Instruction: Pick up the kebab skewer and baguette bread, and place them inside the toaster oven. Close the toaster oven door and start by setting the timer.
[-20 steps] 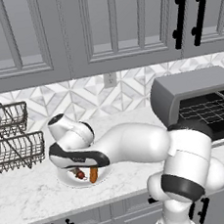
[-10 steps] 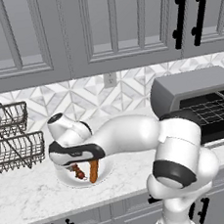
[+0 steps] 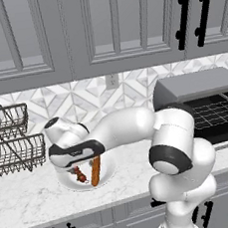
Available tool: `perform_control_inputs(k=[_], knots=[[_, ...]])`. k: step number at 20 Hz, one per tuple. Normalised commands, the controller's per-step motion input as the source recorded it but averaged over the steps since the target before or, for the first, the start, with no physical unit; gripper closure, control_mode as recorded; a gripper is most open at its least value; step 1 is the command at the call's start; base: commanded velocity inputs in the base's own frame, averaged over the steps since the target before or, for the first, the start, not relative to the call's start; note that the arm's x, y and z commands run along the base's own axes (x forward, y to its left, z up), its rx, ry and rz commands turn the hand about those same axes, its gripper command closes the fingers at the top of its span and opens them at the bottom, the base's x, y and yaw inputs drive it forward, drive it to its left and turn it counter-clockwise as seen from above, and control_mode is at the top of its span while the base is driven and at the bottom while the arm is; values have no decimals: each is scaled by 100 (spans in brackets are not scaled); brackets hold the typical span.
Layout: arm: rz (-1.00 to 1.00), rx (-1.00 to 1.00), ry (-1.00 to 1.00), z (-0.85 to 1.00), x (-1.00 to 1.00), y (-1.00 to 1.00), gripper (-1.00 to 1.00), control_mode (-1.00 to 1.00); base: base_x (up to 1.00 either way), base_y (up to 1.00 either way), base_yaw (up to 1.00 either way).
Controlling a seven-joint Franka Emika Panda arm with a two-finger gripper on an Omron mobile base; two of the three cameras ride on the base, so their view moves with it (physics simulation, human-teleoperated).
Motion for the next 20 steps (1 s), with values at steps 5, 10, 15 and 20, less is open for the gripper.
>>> perform_control_inputs(k=[5, 10, 15, 20], knots=[[-6, -7, 0, -12, 20, 19, -100, -100, 0, 0, 0], [-8, -11, 0, -8, 21, 15, -100, -100, 0, 0, 0], [0, -3, 1, 0, 22, 22, -100, -100, 0, 0, 0], [0, 0, 1, 0, 0, 10, -100, -100, 0, 0, 0]])
